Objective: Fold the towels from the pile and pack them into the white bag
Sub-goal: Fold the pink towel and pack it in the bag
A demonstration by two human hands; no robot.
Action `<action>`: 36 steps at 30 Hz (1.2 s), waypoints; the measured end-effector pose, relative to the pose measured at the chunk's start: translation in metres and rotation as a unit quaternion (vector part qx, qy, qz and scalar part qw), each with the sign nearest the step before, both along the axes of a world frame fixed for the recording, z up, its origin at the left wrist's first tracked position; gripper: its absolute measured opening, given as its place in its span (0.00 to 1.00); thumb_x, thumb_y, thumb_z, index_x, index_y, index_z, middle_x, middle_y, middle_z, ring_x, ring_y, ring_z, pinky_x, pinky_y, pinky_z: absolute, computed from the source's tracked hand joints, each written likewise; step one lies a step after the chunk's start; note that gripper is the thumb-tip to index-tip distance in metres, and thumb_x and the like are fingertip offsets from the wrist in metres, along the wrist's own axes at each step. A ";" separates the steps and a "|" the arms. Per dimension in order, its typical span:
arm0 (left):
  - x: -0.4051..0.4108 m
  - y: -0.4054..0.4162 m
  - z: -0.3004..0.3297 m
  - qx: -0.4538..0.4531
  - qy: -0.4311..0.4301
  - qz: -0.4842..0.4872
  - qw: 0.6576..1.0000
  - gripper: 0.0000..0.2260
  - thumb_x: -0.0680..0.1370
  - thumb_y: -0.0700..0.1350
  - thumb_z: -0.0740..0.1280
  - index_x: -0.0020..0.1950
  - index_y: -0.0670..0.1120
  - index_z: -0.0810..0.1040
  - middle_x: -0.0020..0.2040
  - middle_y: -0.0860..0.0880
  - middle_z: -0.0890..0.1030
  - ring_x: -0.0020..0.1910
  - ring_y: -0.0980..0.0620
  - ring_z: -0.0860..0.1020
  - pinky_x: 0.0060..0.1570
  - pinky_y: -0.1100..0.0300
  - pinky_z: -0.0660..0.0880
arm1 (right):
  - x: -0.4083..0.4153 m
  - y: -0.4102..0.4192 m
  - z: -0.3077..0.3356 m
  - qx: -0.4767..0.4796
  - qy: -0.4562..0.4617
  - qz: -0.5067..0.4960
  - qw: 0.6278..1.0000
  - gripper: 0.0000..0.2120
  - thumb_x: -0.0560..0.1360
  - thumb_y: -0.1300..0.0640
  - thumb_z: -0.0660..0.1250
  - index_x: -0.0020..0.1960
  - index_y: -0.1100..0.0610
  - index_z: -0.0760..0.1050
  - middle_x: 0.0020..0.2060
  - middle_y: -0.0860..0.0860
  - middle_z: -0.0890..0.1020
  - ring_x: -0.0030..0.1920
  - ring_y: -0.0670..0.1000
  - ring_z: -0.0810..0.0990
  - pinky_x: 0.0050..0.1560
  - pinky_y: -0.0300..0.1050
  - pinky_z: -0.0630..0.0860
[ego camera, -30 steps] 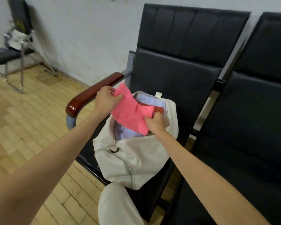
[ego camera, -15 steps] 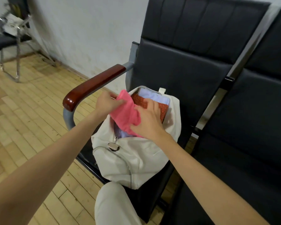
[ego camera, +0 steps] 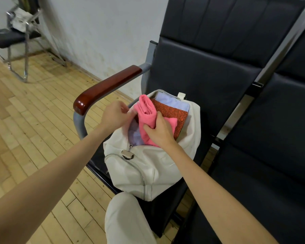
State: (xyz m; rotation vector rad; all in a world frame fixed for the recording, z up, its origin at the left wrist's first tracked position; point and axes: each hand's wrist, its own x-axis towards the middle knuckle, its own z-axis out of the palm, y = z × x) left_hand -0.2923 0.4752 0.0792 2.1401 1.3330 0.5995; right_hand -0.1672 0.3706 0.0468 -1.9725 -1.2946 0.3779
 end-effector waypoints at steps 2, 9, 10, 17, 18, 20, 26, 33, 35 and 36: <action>-0.004 -0.004 -0.014 0.062 0.069 0.016 0.996 0.19 0.77 0.57 0.65 0.42 0.41 0.76 0.39 0.45 0.78 0.40 0.44 0.76 0.41 0.50 0.75 | -0.001 -0.001 -0.004 -0.014 -0.020 0.039 0.999 0.20 0.74 0.56 0.67 0.62 0.62 0.66 0.50 0.58 0.80 0.47 0.57 0.80 0.43 0.41 0.70; -0.017 0.006 -0.033 0.057 0.026 0.020 0.998 0.07 0.76 0.40 0.66 0.42 0.38 0.80 0.40 0.41 0.81 0.40 0.44 0.76 0.39 0.52 0.72 | 0.006 0.003 -0.002 -0.174 -0.098 0.169 0.965 0.26 0.78 0.47 0.59 0.75 0.43 0.58 0.64 0.55 0.71 0.62 0.56 0.72 0.60 0.51 0.69; -0.020 0.009 -0.032 0.042 0.002 0.028 0.999 0.08 0.76 0.40 0.67 0.40 0.37 0.81 0.37 0.42 0.80 0.37 0.47 0.76 0.36 0.55 0.71 | 0.008 0.004 -0.001 -0.198 -0.082 0.179 0.960 0.24 0.78 0.47 0.57 0.74 0.40 0.59 0.63 0.54 0.71 0.63 0.55 0.70 0.61 0.51 0.68; -0.026 0.014 -0.022 0.095 -0.032 -0.008 0.995 0.12 0.77 0.43 0.68 0.39 0.37 0.83 0.33 0.42 0.80 0.34 0.46 0.75 0.33 0.58 0.65 | 0.011 0.038 -0.001 -0.325 -0.112 0.273 0.899 0.20 0.82 0.47 0.48 0.69 0.44 0.70 0.71 0.51 0.69 0.69 0.54 0.65 0.72 0.54 0.56; -0.025 0.015 -0.022 0.102 -0.023 -0.015 0.994 0.12 0.77 0.43 0.68 0.39 0.37 0.83 0.33 0.42 0.80 0.34 0.46 0.75 0.35 0.59 0.65 | 0.008 0.045 0.001 -0.354 -0.119 0.275 0.886 0.20 0.82 0.49 0.49 0.68 0.47 0.72 0.70 0.51 0.70 0.69 0.54 0.66 0.71 0.52 0.58; -0.025 0.019 -0.022 0.109 -0.011 -0.031 0.994 0.11 0.78 0.43 0.67 0.40 0.38 0.83 0.34 0.43 0.81 0.35 0.46 0.75 0.38 0.59 0.66 | 0.003 0.060 -0.003 -0.395 -0.142 0.276 0.865 0.24 0.78 0.46 0.49 0.67 0.51 0.73 0.70 0.53 0.70 0.69 0.56 0.66 0.71 0.52 0.59; -0.023 0.026 -0.029 0.109 -0.003 -0.045 0.993 0.12 0.78 0.41 0.65 0.40 0.36 0.83 0.36 0.40 0.81 0.37 0.44 0.76 0.38 0.56 0.69 | -0.010 0.079 -0.024 -0.376 -0.073 0.176 0.907 0.21 0.74 0.43 0.60 0.64 0.47 0.74 0.59 0.52 0.79 0.55 0.52 0.78 0.54 0.45 0.73; -0.021 0.020 -0.039 0.048 -0.058 -0.014 0.997 0.12 0.78 0.43 0.66 0.42 0.36 0.82 0.39 0.39 0.82 0.41 0.43 0.77 0.43 0.53 0.70 | -0.002 0.057 -0.013 -0.351 0.174 0.143 0.909 0.09 0.76 0.56 0.65 0.43 0.53 0.84 0.34 0.51 0.84 0.34 0.48 0.82 0.41 0.41 0.80; -0.019 0.015 -0.039 0.037 -0.055 -0.001 0.998 0.11 0.78 0.45 0.66 0.44 0.38 0.82 0.41 0.42 0.81 0.42 0.45 0.77 0.42 0.57 0.68 | 0.002 0.045 -0.002 -0.330 0.230 0.157 0.902 0.13 0.79 0.61 0.61 0.59 0.63 0.78 0.49 0.60 0.83 0.48 0.54 0.83 0.49 0.44 0.80; -0.019 0.014 -0.040 0.034 -0.049 0.008 0.998 0.11 0.78 0.46 0.66 0.46 0.39 0.81 0.41 0.43 0.81 0.42 0.47 0.76 0.42 0.58 0.68 | 0.005 0.038 0.004 -0.312 0.264 0.163 0.898 0.15 0.80 0.65 0.57 0.65 0.66 0.73 0.55 0.64 0.79 0.55 0.58 0.81 0.52 0.45 0.79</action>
